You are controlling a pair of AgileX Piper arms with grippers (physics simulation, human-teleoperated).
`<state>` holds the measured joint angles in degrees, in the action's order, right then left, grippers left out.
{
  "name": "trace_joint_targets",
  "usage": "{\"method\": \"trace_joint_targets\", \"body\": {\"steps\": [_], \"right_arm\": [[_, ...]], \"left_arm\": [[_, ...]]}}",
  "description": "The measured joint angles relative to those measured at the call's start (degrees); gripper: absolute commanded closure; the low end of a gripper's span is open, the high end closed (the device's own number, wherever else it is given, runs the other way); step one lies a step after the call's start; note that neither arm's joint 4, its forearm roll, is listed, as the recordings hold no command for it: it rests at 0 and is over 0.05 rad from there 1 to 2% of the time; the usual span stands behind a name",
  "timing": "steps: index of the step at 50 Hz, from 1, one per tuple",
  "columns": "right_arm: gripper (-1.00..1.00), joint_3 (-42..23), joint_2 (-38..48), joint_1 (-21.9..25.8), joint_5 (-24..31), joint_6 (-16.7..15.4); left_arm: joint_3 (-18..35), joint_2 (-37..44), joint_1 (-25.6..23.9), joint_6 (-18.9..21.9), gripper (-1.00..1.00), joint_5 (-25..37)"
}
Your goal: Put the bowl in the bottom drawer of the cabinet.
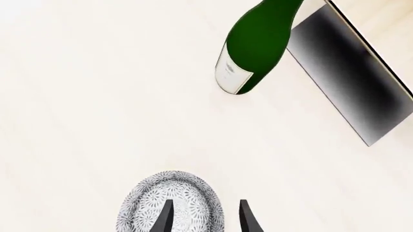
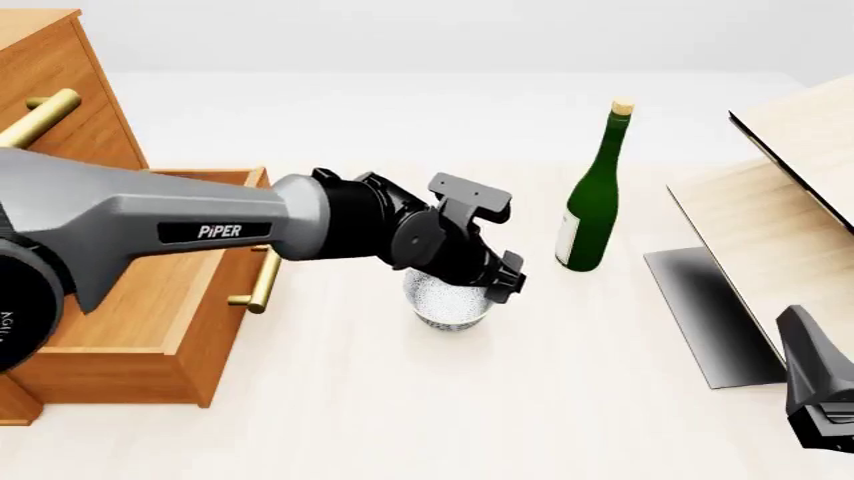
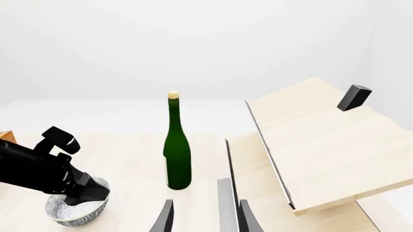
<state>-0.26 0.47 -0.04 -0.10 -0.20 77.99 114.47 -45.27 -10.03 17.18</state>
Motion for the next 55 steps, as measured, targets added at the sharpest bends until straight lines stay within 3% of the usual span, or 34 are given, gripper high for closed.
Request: {"method": "trace_joint_targets", "body": {"steps": [55], "right_arm": [[-1.00, 0.00, 0.00, 0.00, 0.00, 0.00]], "left_arm": [[-1.91, 2.92, -2.22, -3.43, -1.00, -3.83]]}}
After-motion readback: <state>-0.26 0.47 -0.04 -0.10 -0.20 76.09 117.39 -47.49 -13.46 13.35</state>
